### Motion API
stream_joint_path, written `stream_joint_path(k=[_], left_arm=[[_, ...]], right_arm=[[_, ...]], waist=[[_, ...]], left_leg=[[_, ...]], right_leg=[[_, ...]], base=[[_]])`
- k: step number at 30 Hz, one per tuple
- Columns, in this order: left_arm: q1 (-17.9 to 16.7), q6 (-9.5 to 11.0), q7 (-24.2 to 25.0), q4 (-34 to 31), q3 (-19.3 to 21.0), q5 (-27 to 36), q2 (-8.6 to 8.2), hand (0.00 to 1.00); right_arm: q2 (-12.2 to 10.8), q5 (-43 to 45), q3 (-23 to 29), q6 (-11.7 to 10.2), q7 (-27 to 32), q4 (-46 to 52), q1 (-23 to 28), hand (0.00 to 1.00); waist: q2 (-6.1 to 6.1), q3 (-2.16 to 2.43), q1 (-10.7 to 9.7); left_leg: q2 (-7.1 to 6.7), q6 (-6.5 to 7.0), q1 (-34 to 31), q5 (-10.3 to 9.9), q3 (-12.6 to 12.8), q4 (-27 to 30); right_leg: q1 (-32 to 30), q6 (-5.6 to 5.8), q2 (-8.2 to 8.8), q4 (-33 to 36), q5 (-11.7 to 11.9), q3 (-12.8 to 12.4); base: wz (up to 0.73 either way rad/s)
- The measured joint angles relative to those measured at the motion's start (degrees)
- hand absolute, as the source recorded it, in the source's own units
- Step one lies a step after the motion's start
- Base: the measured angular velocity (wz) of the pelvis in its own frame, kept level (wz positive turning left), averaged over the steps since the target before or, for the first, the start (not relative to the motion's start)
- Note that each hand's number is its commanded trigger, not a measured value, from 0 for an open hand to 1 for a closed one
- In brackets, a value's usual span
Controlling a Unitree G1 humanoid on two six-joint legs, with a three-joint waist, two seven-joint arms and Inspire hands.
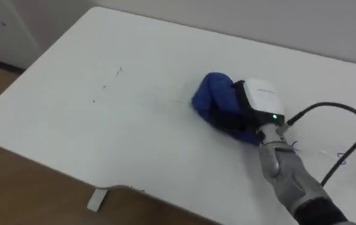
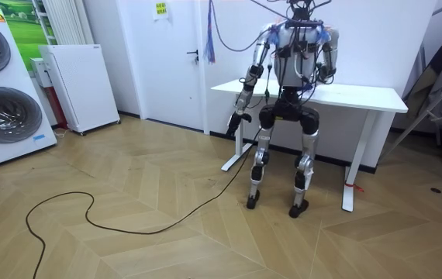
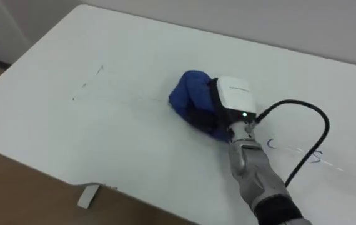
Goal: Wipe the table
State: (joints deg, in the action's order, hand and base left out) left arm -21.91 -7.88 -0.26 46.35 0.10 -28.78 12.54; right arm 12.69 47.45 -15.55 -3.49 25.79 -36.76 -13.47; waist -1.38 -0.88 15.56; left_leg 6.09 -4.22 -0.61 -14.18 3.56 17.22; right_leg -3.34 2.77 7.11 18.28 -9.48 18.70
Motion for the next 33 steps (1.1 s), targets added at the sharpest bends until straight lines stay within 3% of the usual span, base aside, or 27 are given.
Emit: stream_joint_path(k=[2, 4, 5, 8, 9, 13, 16, 19, 20, 22, 23, 25, 28, 30, 33], left_arm=[[-1.2, 0.3, -0.2, 1.0, 2.7, -0.8, 0.02, 0.0], [-1.9, 0.9, -0.5, 1.2, 5.5, -1.0, 0.08, 0.0], [-2.4, 1.2, -1.2, 1.1, 8.0, -1.1, 0.13, 0.0], [-2.8, 1.3, -2.9, -0.4, 11.6, -1.2, 0.61, 0.0], [-2.8, 1.6, -3.0, -1.7, 11.6, -1.2, 0.75, 0.0], [-2.1, 2.0, -3.1, -2.9, 9.8, -0.5, 0.68, 0.0], [-1.0, 2.1, -3.1, -2.5, 6.4, -0.4, -0.08, 0.0], [1.3, 2.0, -3.0, -0.4, 3.5, -0.5, -0.56, 0.0], [2.2, 2.0, -2.9, 0.3, 3.0, -0.4, -0.6, 0.0], [2.3, 2.1, -2.9, 0.1, 2.8, -0.2, -0.59, 0.0], [2.2, 1.9, -2.9, 0.0, 2.8, -0.2, -0.55, 0.0], [1.8, 1.5, -2.3, -0.7, 2.7, -0.2, -0.53, 0.0], [-1.0, 0.8, -1.6, -2.7, 2.7, 0.0, -0.26, 0.0], [-2.9, 0.1, -1.5, -2.5, 3.1, 1.1, -0.26, 0.0], [-4.8, -0.4, -1.5, -2.4, 4.2, 0.0, -0.21, 0.0]], right_arm=[[0.0, -0.6, 4.4, -4.1, 5.8, -1.8, 6.3, 1.0], [0.6, -2.8, 9.2, -6.2, 9.8, -1.8, 12.4, 1.0], [1.0, -4.3, 12.7, -7.0, 11.9, -1.9, 16.2, 1.0], [2.3, -7.0, 20.4, -7.3, 14.4, -4.1, 21.4, 1.0], [3.4, -7.7, 22.3, -7.3, 14.6, -6.0, 21.5, 1.0], [5.0, -10.0, 23.3, -5.6, 14.0, -6.7, 21.1, 1.0], [4.8, -11.0, 21.7, -2.5, 12.5, -4.7, 18.9, 1.0], [4.4, -10.7, 18.5, 1.9, 10.2, -3.7, 13.3, 1.0], [4.4, -10.3, 16.2, 3.3, 8.5, -3.0, 10.9, 1.0], [4.4, -8.4, 11.4, 4.4, 5.6, -0.9, 8.0, 1.0], [4.1, -6.0, 8.6, 4.3, 4.2, 0.3, 5.9, 1.0], [3.5, -2.9, 6.4, 3.5, 2.5, 1.8, 3.6, 1.0], [3.3, -0.9, 5.5, 1.5, 1.8, 1.9, 2.6, 1.0], [3.6, -2.0, 6.0, 0.8, 3.0, 1.3, 4.1, 1.0], [3.6, -3.4, 9.1, -2.8, 7.9, -1.1, 9.9, 1.0]], waist=[[0.21, 0.13, -4.1], [1.59, 0.78, -6.6], [1.05, 1.27, -7.5], [2.45, 1.8, -10.1], [2.74, 1.76, -10.6], [2.37, 1.83, -10.6], [1.23, 1.7, -9.8], [0.37, 1.15, -7.2], [0.27, 0.78, -6.2], [0.16, 0.36, -3.8], [0.14, 0.05, -2.5], [0.33, -0.29, -1.8], [0.32, -0.08, -1.2], [0.41, 0.01, -1.9], [0.87, 0.19, -6.2]], left_leg=[[-0.54, 0.32, 1.5, 0.2, 0.3, -0.4], [-1.09, 0.65, 3.1, 0.5, 1.3, -1.9], [-1.32, 0.82, 4.0, 0.6, 1.4, -2.3], [-1.75, 0.96, 4.6, 0.5, 1.4, -2.5], [-1.78, 1.13, 4.6, 0.4, 1.4, -2.5], [-1.6, 1.19, 5.2, 0.4, 1.9, -2.7], [-1.49, 1.18, 5.3, 0.3, 1.8, -3.0], [-1.45, 1.18, 4.3, 0.3, 0.9, -3.0], [-1.4, 1.18, 3.9, 0.4, 0.8, -2.8], [-1.38, 1.17, 3.7, 0.4, 1.0, -2.9], [-1.39, 1.17, 3.1, 0.4, 0.9, -2.8], [-1.41, 1.15, 2.3, 0.4, 0.2, -2.6], [-1.85, 1.35, 1.8, 0.6, -1.1, -2.5], [-1.92, 1.45, 1.9, 0.6, -1.2, -2.5], [-1.89, 1.51, 3.4, 0.7, -0.8, -2.7]], right_leg=[[3.7, 1.28, 0.58, -2.3, -0.8, 1.6], [5.8, 1.84, 0.91, -3.5, -1.0, 1.8], [7.2, 2.11, 0.93, -4.4, -0.9, 1.7], [9.0, 2.55, 1.15, -5.3, -0.9, 1.8], [9.1, 2.62, 1.15, -5.4, -0.9, 1.6], [9.0, 2.48, 0.78, -5.3, -0.7, 0.1], [8.1, 2.1, 0.48, -4.4, -0.4, -1.0], [5.1, 1.26, 0.24, -2.6, 0.1, -1.9], [4.2, 0.94, -0.07, -2.3, 0.3, -2.7], [2.8, 0.6, -0.58, -1.8, 0.5, -3.9], [2.0, 0.32, -0.81, -1.6, 0.6, -4.4], [1.6, 0.29, -0.92, -1.8, 0.6, -4.3], [1.3, 0.74, -0.44, -1.7, 0.2, -3.3], [1.8, 0.89, -0.15, -1.6, 0.2, -2.0], [4.6, 1.19, 0.06, -2.3, 0.0, -1.1]], base=[[0.7], [0.46], [0.21], [0.16], [0.06], [-0.11], [-0.23], [-0.48], [-0.49], [-0.4], [-0.21], [0.09], [0.29], [0.22], [0.53]])
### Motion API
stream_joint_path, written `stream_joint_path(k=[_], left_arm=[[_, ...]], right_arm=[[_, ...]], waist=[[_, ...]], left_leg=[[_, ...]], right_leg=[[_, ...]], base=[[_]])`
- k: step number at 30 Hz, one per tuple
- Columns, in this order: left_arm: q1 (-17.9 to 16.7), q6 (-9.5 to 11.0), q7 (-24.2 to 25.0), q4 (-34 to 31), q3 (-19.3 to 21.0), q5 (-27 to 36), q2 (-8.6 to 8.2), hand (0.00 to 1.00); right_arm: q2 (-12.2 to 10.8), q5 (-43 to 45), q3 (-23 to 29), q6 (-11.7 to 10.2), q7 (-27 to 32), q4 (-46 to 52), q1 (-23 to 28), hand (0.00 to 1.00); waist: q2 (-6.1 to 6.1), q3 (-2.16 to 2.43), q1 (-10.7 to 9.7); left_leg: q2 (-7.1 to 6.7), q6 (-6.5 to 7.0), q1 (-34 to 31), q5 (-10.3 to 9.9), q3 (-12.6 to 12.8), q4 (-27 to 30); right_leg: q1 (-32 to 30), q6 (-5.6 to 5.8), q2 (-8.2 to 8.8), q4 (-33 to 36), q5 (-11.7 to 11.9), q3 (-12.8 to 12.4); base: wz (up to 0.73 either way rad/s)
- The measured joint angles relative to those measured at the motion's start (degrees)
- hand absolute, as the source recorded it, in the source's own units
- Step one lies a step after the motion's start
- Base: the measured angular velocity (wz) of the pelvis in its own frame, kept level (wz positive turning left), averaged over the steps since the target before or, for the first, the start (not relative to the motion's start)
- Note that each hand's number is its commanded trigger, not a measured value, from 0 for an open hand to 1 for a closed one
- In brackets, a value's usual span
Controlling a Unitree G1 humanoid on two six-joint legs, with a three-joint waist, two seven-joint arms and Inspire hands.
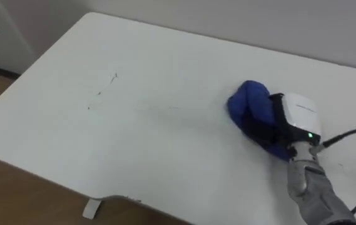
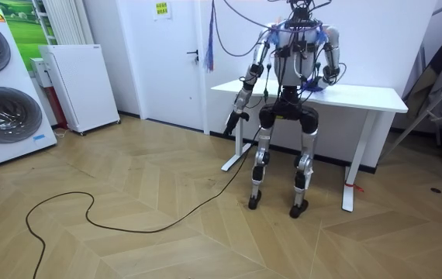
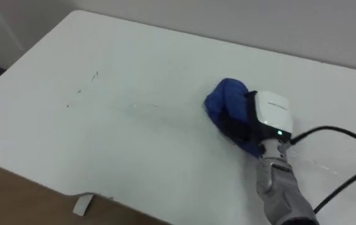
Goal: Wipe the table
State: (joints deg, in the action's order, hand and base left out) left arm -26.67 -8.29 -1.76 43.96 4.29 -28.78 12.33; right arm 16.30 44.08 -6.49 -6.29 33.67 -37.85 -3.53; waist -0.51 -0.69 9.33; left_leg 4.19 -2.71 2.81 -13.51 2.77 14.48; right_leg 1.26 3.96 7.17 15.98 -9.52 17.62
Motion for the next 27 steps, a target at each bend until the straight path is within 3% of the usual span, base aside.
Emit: stream_joint_path(k=[2, 3, 4, 7, 9, 11, 13, 15, 16, 17, 19, 20, 21, 22, 24, 25, 27], left_arm=[[-0.7, 0.5, -0.2, 0.0, 3.1, -1.6, 0.15, 0.0], [-0.6, 0.9, -0.3, 0.0, 4.3, -2.4, 0.13, 0.0], [-0.6, 1.6, -0.6, -0.1, 6.4, -3.6, 0.15, 0.0], [-0.3, 2.0, -2.2, -0.9, 8.8, -3.3, 0.23, 0.0], [0.1, 2.4, -2.6, -1.3, 8.3, -3.2, 0.16, 0.0], [0.9, 2.3, -2.6, -1.3, 6.0, -3.2, 0.07, 0.0], [2.4, 2.3, -2.6, -0.9, 3.8, -2.9, -0.1, 0.0], [4.2, 2.4, -2.6, 0.7, 1.3, -2.1, -0.2, 0.0], [6.0, 2.4, -2.7, 2.4, 0.2, -2.0, -0.5, 0.0], [8.4, 2.5, -2.7, 5.3, -0.9, -1.6, -0.65, 0.0], [12.4, 2.4, -2.8, 10.1, -2.1, -0.6, -0.6, 0.0], [14.8, 2.5, -2.8, 11.8, -3.5, -0.1, -0.36, 0.0], [16.7, 2.7, -3.0, 12.7, -5.0, 0.0, -0.23, 0.0], [17.3, 2.9, -3.1, 13.0, -5.8, 0.0, -0.17, 0.0], [18.9, 3.6, -3.0, 13.4, -6.9, 0.1, -0.08, 0.0], [19.2, 4.0, -3.1, 13.4, -6.8, 0.5, 0.02, 0.0], [19.1, 4.2, -3.1, 13.5, -6.7, 1.3, 0.9, 0.0]], right_arm=[[0.0, -1.2, 5.2, -2.8, 4.0, -2.1, 6.2, 1.0], [0.0, -1.3, 6.9, -3.0, 4.5, -2.3, 7.8, 1.0], [0.0, -2.4, 10.5, -3.1, 5.2, -2.6, 11.1, 1.0], [2.1, -6.8, 15.0, -2.8, 6.6, -5.7, 16.0, 1.0], [3.2, -8.8, 16.0, -2.4, 6.7, -6.2, 17.0, 1.0], [3.1, -8.7, 16.6, 0.1, 5.5, -4.6, 16.0, 1.0], [3.0, -8.5, 15.8, 2.4, 4.4, -3.7, 14.0, 1.0], [2.1, -7.7, 14.3, 5.5, 3.9, -3.5, 10.2, 1.0], [0.9, -6.0, 12.2, 7.3, 3.3, -3.4, 6.4, 1.0], [0.0, -4.6, 8.7, 8.4, 2.1, -3.4, 1.9, 1.0], [-2.3, 0.0, 3.5, 9.0, -0.5, -3.4, -5.0, 1.0], [-3.8, 2.8, -0.8, 9.0, -1.8, -3.4, -8.3, 1.0], [-4.8, 4.3, -5.3, 8.8, -3.0, -3.6, -11.2, 1.0], [-5.5, 4.6, -7.3, 8.6, -3.7, -3.9, -12.5, 1.0], [-6.6, 5.9, -10.7, 7.2, -5.8, -4.8, -15.1, 1.0], [-6.8, 6.0, -11.8, 6.5, -6.3, -6.3, -16.6, 1.0], [-6.6, 5.9, -10.5, 6.5, -6.3, -7.1, -16.9, 1.0]], waist=[[1.11, 0.82, -2.2], [1.57, 1.02, -2.9], [2.48, 1.58, -3.3], [3.31, 1.86, -3.5], [3.02, 1.88, -4.3], [2.17, 1.89, -4.6], [1.49, 1.75, -4.1], [0.65, 1.4, -2.3], [-0.17, 0.64, -0.4], [-0.64, -0.3, 1.6], [-1.42, -0.8, 3.0], [-1.32, -0.83, 4.1], [-1.43, -1.17, 5.4], [-1.6, -1.34, 6.0], [-2.31, -1.38, 8.1], [-3.04, -1.48, 9.0], [-2.79, -1.29, 9.4]], left_leg=[[-0.36, 0.0, 1.6, 0.0, 0.6, -0.5], [-0.5, 0.0, 2.0, 0.0, 0.6, -0.8], [-0.69, 0.01, 2.9, 0.0, 1.3, -1.1], [-0.72, 0.08, 4.4, -0.1, 2.2, -1.2], [-0.58, 0.42, 4.4, -0.7, 2.2, -1.2], [-0.52, 0.59, 3.9, -1.3, 2.1, -0.7], [-0.43, 0.76, 3.5, -1.4, 2.6, 0.3], [-0.31, 0.97, 2.6, -1.9, 3.3, 1.7], [-0.3, 1.36, 1.8, -2.9, 3.4, 3.5], [-0.48, 1.88, 0.4, -4.1, 3.4, 5.8], [-0.58, 2.59, -3.2, -5.9, 2.7, 10.0], [-0.83, 2.83, -5.5, -6.4, 2.4, 12.1], [-0.81, 2.93, -6.5, -6.3, 2.6, 13.1], [-0.73, 2.99, -6.8, -6.3, 2.6, 13.5], [0.81, 3.09, -8.0, -6.2, 3.4, 14.4], [2.4, 2.69, -8.6, -6.0, 4.3, 14.9], [4.33, 1.54, -9.2, -5.2, 7.0, 15.1]], right_leg=[[3.3, 0.67, 0.21, -2.1, -0.4, 1.0], [4.1, 0.91, 0.3, -2.6, -0.6, 1.4], [5.1, 1.36, 0.46, -3.3, -0.8, 1.5], [6.4, 1.42, 0.59, -3.5, -0.9, 1.5], [6.3, 1.41, 0.46, -3.5, -0.9, 1.5], [5.6, 1.08, 0.45, -2.8, -0.5, 1.0], [4.8, 0.87, 0.64, -1.4, -0.3, 0.9], [2.2, 0.32, 0.82, 1.2, -0.1, 0.6], [-0.4, -0.42, 1.05, 3.9, 0.2, 1.5], [-3.5, -1.66, 2.14, 7.5, 0.6, 5.0], [-7.8, -2.68, 4.33, 12.5, 1.1, 10.8], [-10.6, -2.81, 6.17, 16.3, 1.5, 13.1], [-12.4, -2.44, 7.85, 19.6, 2.1, 14.1], [-12.9, -2.46, 8.27, 20.6, 2.6, 14.1], [-14.4, -2.2, 9.33, 22.7, 3.7, 13.4], [-15.4, -1.85, 9.6, 24.2, 5.0, 11.4], [-17.4, -2.03, 12.32, 28.7, 5.1, 7.9]], base=[[0.31], [0.18], [-0.05], [-0.19], [-0.04], [-0.15], [-0.28], [-0.7], [-1.21], [-1.24], [-0.76], [-0.24], [0.04], [0.2], [0.36], [0.82], [1.09]])
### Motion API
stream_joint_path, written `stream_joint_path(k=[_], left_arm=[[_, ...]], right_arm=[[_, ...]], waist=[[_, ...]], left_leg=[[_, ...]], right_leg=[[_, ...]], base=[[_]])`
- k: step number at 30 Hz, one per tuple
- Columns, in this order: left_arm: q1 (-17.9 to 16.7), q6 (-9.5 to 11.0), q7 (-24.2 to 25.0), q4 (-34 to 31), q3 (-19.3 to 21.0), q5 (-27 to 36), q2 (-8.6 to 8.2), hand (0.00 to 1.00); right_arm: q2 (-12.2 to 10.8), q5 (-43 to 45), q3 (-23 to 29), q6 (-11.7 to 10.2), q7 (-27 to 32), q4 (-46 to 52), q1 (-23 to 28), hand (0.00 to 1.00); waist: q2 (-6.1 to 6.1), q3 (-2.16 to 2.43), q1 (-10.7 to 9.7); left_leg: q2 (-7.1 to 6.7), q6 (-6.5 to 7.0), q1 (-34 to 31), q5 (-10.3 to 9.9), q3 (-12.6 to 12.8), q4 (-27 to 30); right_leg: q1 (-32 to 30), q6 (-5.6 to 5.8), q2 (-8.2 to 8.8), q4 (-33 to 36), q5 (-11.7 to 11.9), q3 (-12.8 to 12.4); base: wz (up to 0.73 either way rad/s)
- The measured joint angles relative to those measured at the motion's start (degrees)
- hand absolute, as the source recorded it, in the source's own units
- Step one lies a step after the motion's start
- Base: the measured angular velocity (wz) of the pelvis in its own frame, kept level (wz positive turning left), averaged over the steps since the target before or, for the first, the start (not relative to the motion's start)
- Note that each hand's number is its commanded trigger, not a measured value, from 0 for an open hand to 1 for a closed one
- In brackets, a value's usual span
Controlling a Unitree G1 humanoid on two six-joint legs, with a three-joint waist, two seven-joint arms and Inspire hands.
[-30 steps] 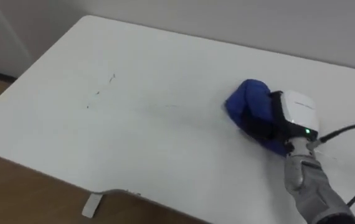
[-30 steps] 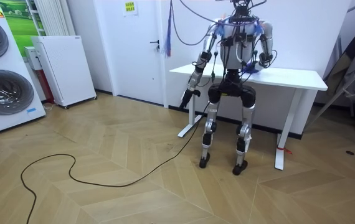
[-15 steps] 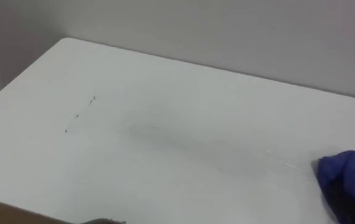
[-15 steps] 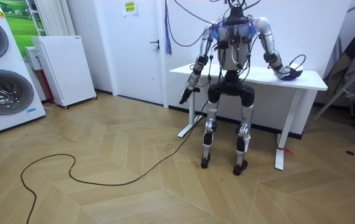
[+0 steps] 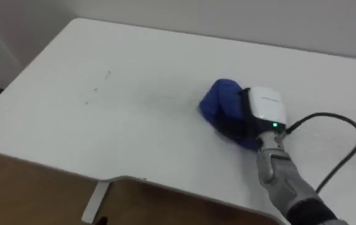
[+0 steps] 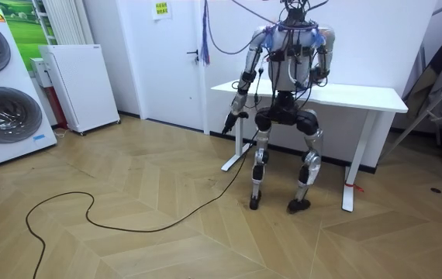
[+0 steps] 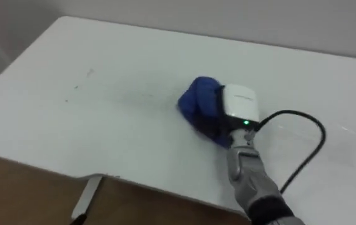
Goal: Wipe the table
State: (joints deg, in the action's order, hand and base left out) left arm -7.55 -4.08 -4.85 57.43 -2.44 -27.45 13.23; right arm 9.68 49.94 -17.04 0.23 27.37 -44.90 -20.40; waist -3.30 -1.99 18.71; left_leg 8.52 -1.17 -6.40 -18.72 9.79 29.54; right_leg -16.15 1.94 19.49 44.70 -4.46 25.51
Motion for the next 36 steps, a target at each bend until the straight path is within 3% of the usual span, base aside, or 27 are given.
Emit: stream_joint_path(k=[1, 2, 3, 4, 5, 6, 7, 8, 10, 12, 15, 18, 19, 21, 22, 24, 25, 26, 27, 28, 29, 30, 32, 33, 35, 36], left_arm=[[-0.2, 0.0, 0.1, -0.1, 0.0, 0.9, 0.79, 0.0], [-0.3, -0.1, 0.1, -0.3, 0.0, 1.0, 1.74, 0.0], [-0.3, 0.0, 0.1, -0.3, 0.1, 1.1, 2.3, 0.0], [-0.6, 0.0, 0.2, -0.3, 0.7, 1.0, 2.72, 0.0], [-1.2, 0.2, 0.3, -0.3, 1.2, 1.0, 2.75, 0.0], [-1.3, 0.4, 0.3, -0.4, 1.7, 0.9, 2.8, 0.0], [-1.3, 0.6, 0.2, -0.7, 3.0, 0.9, 2.92, 0.0], [-1.5, 0.6, 0.1, -1.0, 4.1, 0.8, 2.99, 0.0], [-3.3, 0.7, -0.2, -2.7, 6.0, 0.5, 3.05, 0.0], [-6.1, 0.7, -1.3, -4.9, 7.2, 0.4, 3.14, 0.0], [-8.0, 0.9, -1.3, -7.6, 8.3, 0.0, 2.54, 0.0], [-9.1, 1.4, -1.2, -8.2, 8.3, -0.2, 1.68, 0.0], [-9.7, 1.6, -1.1, -8.6, 8.2, -0.2, 1.36, 0.0], [-10.0, 1.7, -1.1, -8.6, 7.7, -0.2, 0.9, 0.0], [-10.5, 1.8, -1.1, -8.8, 7.0, -0.2, 0.92, 0.0], [-12.1, 1.9, -1.0, -9.6, 6.7, -0.2, 0.88, 0.0], [-12.6, 2.0, -0.9, -9.7, 6.7, -0.2, 0.84, 0.0], [-13.9, 2.0, -0.6, -9.5, 6.7, -0.2, 0.62, 0.0], [-14.9, 1.9, -0.4, -8.8, 6.7, -0.2, -0.23, 0.0], [-15.2, 1.9, -0.3, -8.4, 6.6, -0.2, -0.68, 0.0], [-16.0, 1.8, 0.1, -8.0, 6.9, 0.5, -0.86, 0.0], [-16.4, 1.7, 0.2, -7.9, 7.3, 0.9, -0.79, 0.0], [-17.7, 0.5, 0.2, -8.0, 9.1, 1.0, -0.7, 0.0], [-17.8, 0.1, 0.3, -8.3, 9.2, 1.0, -0.67, 0.0], [-18.2, -0.5, 0.6, -11.8, 9.1, 1.0, -0.81, 0.0], [-18.3, -0.4, 0.7, -12.8, 9.1, 1.0, -0.84, 0.0]], right_arm=[[0.8, -0.9, 0.9, 0.2, 0.6, -0.8, 0.1, 1.0], [1.8, -2.4, 1.0, -0.1, 1.7, -1.5, 0.2, 1.0], [2.1, -3.0, 1.0, -0.5, 2.1, -1.6, 0.3, 1.0], [2.6, -3.7, 1.1, -1.5, 2.7, -1.6, 1.4, 1.0], [2.6, -3.8, 1.2, -2.9, 3.8, -1.3, 2.3, 1.0], [2.6, -3.7, 1.7, -3.7, 4.4, -1.2, 2.8, 1.0], [2.7, -3.2, 3.3, -5.0, 5.2, 0.1, 4.6, 1.0], [3.0, -3.2, 5.1, -6.0, 6.2, 1.1, 7.4, 1.0], [3.5, -4.1, 7.8, -6.8, 7.4, 1.1, 11.7, 1.0], [5.9, -6.1, 9.8, -6.8, 8.3, 1.1, 16.6, 1.0], [7.3, -6.4, 12.8, -6.8, 8.3, 1.2, 19.2, 1.0], [7.7, -6.7, 14.3, -6.9, 8.1, 1.8, 19.4, 1.0], [7.7, -6.4, 14.3, -7.2, 7.7, 2.7, 19.5, 1.0], [8.0, -6.5, 14.6, -7.4, 7.5, 4.0, 19.4, 1.0], [8.0, -6.4, 14.9, -7.0, 6.8, 5.0, 19.5, 1.0], [8.2, -6.5, 15.0, -6.2, 5.1, 6.7, 19.2, 1.0], [8.3, -6.7, 15.0, -6.0, 4.3, 7.4, 19.1, 1.0], [8.8, -7.2, 14.8, -5.9, 3.3, 7.8, 18.4, 1.0], [9.4, -7.3, 14.5, -5.7, 2.3, 8.1, 16.9, 1.0], [9.7, -7.5, 14.5, -5.6, 2.3, 8.1, 16.2, 1.0], [9.7, -7.6, 14.3, -5.2, 2.4, 8.1, 14.5, 1.0], [9.6, -7.6, 14.1, -5.2, 2.4, 8.1, 14.0, 1.0], [9.4, -7.2, 12.8, -6.2, 2.3, 8.0, 14.0, 1.0], [9.2, -7.2, 12.6, -6.5, 2.5, 8.0, 14.3, 1.0], [8.8, -7.3, 12.4, -7.9, 3.9, 7.5, 16.8, 1.0], [8.7, -7.5, 12.5, -8.2, 4.4, 7.5, 17.4, 1.0]], waist=[[0.42, 0.27, 0.2], [0.48, 0.33, 0.3], [0.78, 0.49, 0.2], [0.37, 0.75, 0.2], [-0.36, 1.25, -0.1], [-0.39, 1.32, -0.4], [0.14, 1.4, -2.4], [0.93, 1.84, -4.4], [2.01, 2.53, -6.2], [3.31, 3.15, -7.4], [4.39, 3.11, -7.6], [4.09, 2.92, -8.6], [3.96, 2.75, -8.9], [3.62, 2.07, -9.7], [3.26, 1.9, -10.5], [2.56, 1.42, -10.0], [2.26, 1.3, -9.4], [2.04, 0.98, -7.8], [0.8, 1.11, -6.3], [0.05, 1.12, -5.9], [-0.42, 1.08, -4.5], [-0.46, 1.08, -4.2], [-0.22, 1.2, -4.7], [0.04, 1.27, -5.2], [1.45, 1.86, -7.8], [1.67, 1.84, -8.4]], left_leg=[[1.14, -0.47, -0.3, 0.5, 1.7, 0.4], [2.11, -1.48, -0.7, 0.3, 2.0, 1.5], [2.59, -2.27, -1.1, 0.2, 1.9, 2.3], [3.71, -3.43, -1.3, -0.1, 1.1, 3.1], [4.09, -4.44, -1.6, -0.2, -0.6, 2.7], [3.96, -4.7, -1.9, -0.1, -1.9, 2.3], [3.73, -5.17, -2.5, 0.3, -3.6, 1.4], [3.66, -5.41, -2.2, 0.8, -4.0, 0.5], [3.94, -5.94, 0.2, 1.1, -3.6, -1.3], [4.48, -6.52, 3.8, 1.3, -2.7, -3.6], [5.62, -7.53, 5.3, 1.6, -2.0, -4.6], [7.76, -9.43, 4.9, 2.6, -2.6, -5.5], [8.29, -10.22, 4.9, 3.2, -2.5, -5.8], [8.63, -10.27, 4.2, 3.8, -2.4, -4.3], [8.56, -9.57, 3.1, 3.8, -1.9, -1.9], [7.02, -6.85, 2.2, 3.9, -1.6, 1.6], [6.17, -6.02, 2.3, 3.5, -1.6, 2.3], [2.59, -3.61, 2.1, 1.9, -2.2, 2.8], [-2.37, -1.24, 2.2, 0.2, -3.0, 0.0], [-4.62, 0.34, 2.2, -0.3, -3.4, -2.0], [-6.54, 1.66, 2.9, 0.5, -3.0, -3.8], [-6.46, 1.78, 3.1, 0.7, -2.0, -4.6], [-6.21, 1.57, 4.9, 1.1, -0.5, -7.2], [-6.25, 1.49, 5.1, 1.3, -0.5, -7.8], [-6.45, 1.18, 6.4, 1.9, -1.6, -9.7], [-6.44, 1.09, 6.7, 2.1, -2.0, -10.0]], right_leg=[[-0.3, 0.19, 1.72, -0.2, -0.2, -3.2], [0.1, 0.58, 1.58, -4.4, 1.3, -7.4], [0.6, 1.32, 1.13, -7.6, 2.7, -8.9], [2.5, 3.46, -1.01, -11.5, 2.1, -10.1], [4.6, 4.16, -3.26, -15.5, 1.6, -8.7], [5.5, 4.47, -3.97, -17.1, 1.3, -7.6], [7.3, 4.81, -4.28, -20.1, 0.5, -4.4], [8.5, 4.88, -4.28, -21.2, -0.4, -3.0], [10.6, 4.92, -4.77, -22.1, -1.4, -2.6], [13.0, 5.04, -5.09, -21.8, -3.1, -2.6], [13.0, 4.34, -6.04, -20.5, -4.6, -3.0], [11.9, 2.71, -7.71, -19.2, -6.8, -1.5], [11.4, 2.5, -8.06, -17.9, -8.6, -1.3], [11.0, 2.19, -8.32, -15.7, -10.9, -1.4], [11.2, 1.73, -9.81, -15.5, -12.1, -3.3], [11.1, 0.49, -14.3, -16.5, -12.5, -11.5], [10.9, 0.16, -15.07, -16.5, -12.5, -13.5], [10.3, -0.74, -15.85, -16.6, -11.8, -17.9], [9.9, -1.05, -16.45, -17.4, -10.7, -22.0], [9.5, -0.91, -16.85, -17.9, -10.1, -23.2], [7.5, -0.7, -17.72, -18.0, -9.4, -25.4], [7.0, -0.78, -17.55, -18.1, -9.0, -25.3], [7.4, -1.22, -16.45, -18.9, -8.3, -20.8], [7.7, -1.27, -16.15, -19.1, -8.3, -19.9], [8.9, -1.43, -15.85, -20.5, -8.5, -18.0], [9.7, -1.48, -15.93, -21.2, -8.5, -17.6]], base=[[1.08], [0.94], [0.62], [0.18], [0.0], [0.0], [0.23], [0.28], [0.03], [-0.07], [-0.13], [0.02], [0.25], [0.45], [0.58], [0.27], [-0.4], [-0.74], [-0.84], [-1.07], [-0.89], [-0.95], [-0.47], [0.0], [0.28], [0.29]])
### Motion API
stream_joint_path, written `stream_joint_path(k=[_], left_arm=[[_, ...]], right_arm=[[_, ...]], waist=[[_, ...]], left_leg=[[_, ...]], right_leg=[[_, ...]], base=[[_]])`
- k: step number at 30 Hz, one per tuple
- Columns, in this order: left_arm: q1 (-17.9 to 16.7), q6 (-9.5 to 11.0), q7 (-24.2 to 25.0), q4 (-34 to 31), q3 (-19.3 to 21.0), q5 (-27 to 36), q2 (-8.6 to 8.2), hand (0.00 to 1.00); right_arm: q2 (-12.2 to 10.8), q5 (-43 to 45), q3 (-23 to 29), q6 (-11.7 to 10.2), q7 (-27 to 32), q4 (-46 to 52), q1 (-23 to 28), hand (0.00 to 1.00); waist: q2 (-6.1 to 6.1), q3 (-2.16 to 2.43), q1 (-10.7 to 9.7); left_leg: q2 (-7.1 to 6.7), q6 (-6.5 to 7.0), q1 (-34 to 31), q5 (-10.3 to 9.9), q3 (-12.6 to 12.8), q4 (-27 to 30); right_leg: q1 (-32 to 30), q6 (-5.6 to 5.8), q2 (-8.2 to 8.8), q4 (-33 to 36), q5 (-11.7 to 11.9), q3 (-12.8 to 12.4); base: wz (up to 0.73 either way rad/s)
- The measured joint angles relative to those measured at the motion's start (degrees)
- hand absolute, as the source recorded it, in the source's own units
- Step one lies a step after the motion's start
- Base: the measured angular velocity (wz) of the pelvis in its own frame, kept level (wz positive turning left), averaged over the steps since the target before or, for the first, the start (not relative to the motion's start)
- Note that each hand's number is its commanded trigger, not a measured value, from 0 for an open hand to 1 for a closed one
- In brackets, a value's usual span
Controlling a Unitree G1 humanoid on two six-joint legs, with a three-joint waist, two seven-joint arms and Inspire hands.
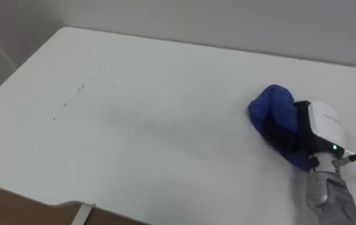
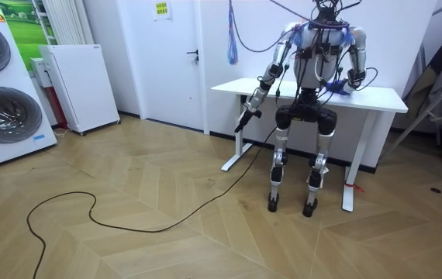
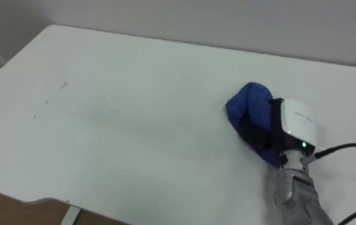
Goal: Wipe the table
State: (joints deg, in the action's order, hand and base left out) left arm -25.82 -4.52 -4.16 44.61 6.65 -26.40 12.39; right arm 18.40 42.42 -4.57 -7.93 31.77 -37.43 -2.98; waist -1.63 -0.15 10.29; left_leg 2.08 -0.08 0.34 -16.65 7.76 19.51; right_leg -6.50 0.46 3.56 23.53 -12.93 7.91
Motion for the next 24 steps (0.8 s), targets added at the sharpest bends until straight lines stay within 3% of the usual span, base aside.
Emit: stream_joint_path(k=[2, 4, 5, 6, 9, 12, 14, 15, 16, 17, 20, 24], left_arm=[[1.1, 0.4, 0.0, -1.9, 0.7, -0.5, 0.01, 0.0], [1.5, 0.9, 0.0, -2.2, 1.4, -0.7, 0.0, 0.0], [1.5, 0.9, -0.1, -2.8, 1.6, -0.7, -0.01, 0.0], [1.7, 0.9, -0.1, -3.6, 1.6, -0.7, 0.0, 0.0], [2.9, 0.9, -0.2, -3.7, 1.4, -0.7, -0.12, 0.0], [3.6, 0.8, -1.3, -2.8, -0.9, -0.6, -0.17, 0.0], [4.1, 0.8, -2.3, -1.1, -2.5, -0.6, -0.96, 0.0], [5.2, 0.9, -2.6, 0.7, -3.7, -0.2, -1.13, 0.0], [5.9, 0.8, -2.6, 1.7, -4.3, -0.1, -1.19, 0.0], [6.9, 0.7, -2.7, 3.3, -5.1, -0.2, -1.33, 0.0], [8.4, 0.0, -2.7, 5.7, -6.5, -0.5, -1.8, 0.0], [7.3, -1.5, -2.5, 4.7, -8.9, -0.7, -1.75, 0.0]], right_arm=[[-0.2, 0.1, 1.5, -1.8, 2.1, -0.8, 3.2, 1.0], [-0.4, -0.1, 3.6, -3.0, 4.1, -2.6, 6.3, 1.0], [-0.4, -1.0, 4.9, -3.0, 5.0, -3.0, 8.7, 1.0], [-0.8, -2.0, 6.2, -3.0, 5.7, -3.0, 10.6, 1.0], [-1.7, -2.8, 7.9, -3.0, 6.4, -2.7, 12.0, 1.0], [-3.1, -2.4, 7.5, -1.9, 6.1, -1.9, 10.4, 1.0], [-4.7, -1.5, 6.2, 1.8, 5.4, 1.1, 8.8, 1.0], [-5.5, -1.5, 5.3, 4.0, 4.5, 2.3, 7.1, 1.0], [-6.2, -1.4, 4.4, 5.0, 4.0, 3.0, 6.5, 1.0], [-6.4, -0.9, 2.5, 6.8, 2.4, 4.5, 5.0, 1.0], [-7.5, 3.2, -3.0, 8.4, -2.1, 7.3, 0.8, 1.0], [-8.7, 7.5, -10.7, 8.8, -5.9, 11.4, -0.7, 1.0]], waist=[[1.16, 0.59, -2.8], [1.72, 0.64, -4.5], [2.13, 1.26, -4.9], [2.45, 1.56, -5.5], [2.96, 1.43, -5.6], [2.48, 1.34, -5.2], [1.44, 1.01, -4.6], [0.74, 0.35, -4.0], [0.33, 0.05, -3.5], [-0.13, -0.1, -2.7], [-0.81, -0.76, -1.3], [-0.83, -0.67, 0.7]], left_leg=[[-0.06, -0.08, 1.4, 0.5, -1.1, -1.5], [-0.09, -0.07, 3.7, 0.7, -1.7, -3.0], [-0.09, -0.07, 5.1, 0.6, -1.7, -3.7], [-0.1, -0.06, 5.8, 0.6, -1.7, -4.3], [0.1, -0.03, 6.4, 0.6, -1.3, -5.5], [0.21, -0.02, 6.7, 0.6, -0.8, -5.4], [0.31, -0.02, 7.5, 0.6, -0.8, -5.9], [0.52, -0.02, 7.7, 0.6, -0.9, -5.9], [0.63, -0.02, 7.8, 0.6, -1.1, -5.9], [0.71, -0.02, 7.3, 0.6, -1.7, -6.0], [0.86, -0.12, 5.7, 0.7, -2.9, -6.6], [1.15, -0.72, 4.4, 1.1, -4.9, -6.5]], right_leg=[[2.5, 0.09, -0.01, -2.4, 0.1, 1.7], [5.8, 0.41, -0.14, -4.7, 0.2, 2.6], [7.8, 0.68, -0.25, -6.2, 0.2, 2.9], [8.9, 0.95, -0.3, -7.4, 0.3, 3.3], [9.9, 1.24, -0.71, -9.0, 1.3, 3.3], [9.8, 1.07, -0.81, -9.1, 1.9, 4.5], [9.5, 0.76, -1.01, -9.1, 2.4, 4.9], [9.3, 0.51, -1.27, -9.1, 2.9, 4.8], [9.1, 0.36, -1.43, -9.1, 3.2, 4.8], [8.2, 0.08, -1.6, -8.9, 3.5, 4.9], [6.2, -0.65, -2.1, -9.0, 4.4, 5.1], [5.8, -1.21, -2.72, -10.0, 4.8, 6.0]], base=[[0.33], [0.27], [0.24], [0.12], [-0.05], [-0.31], [-0.55], [-0.56], [-0.49], [-0.32], [-0.17], [0.14]])
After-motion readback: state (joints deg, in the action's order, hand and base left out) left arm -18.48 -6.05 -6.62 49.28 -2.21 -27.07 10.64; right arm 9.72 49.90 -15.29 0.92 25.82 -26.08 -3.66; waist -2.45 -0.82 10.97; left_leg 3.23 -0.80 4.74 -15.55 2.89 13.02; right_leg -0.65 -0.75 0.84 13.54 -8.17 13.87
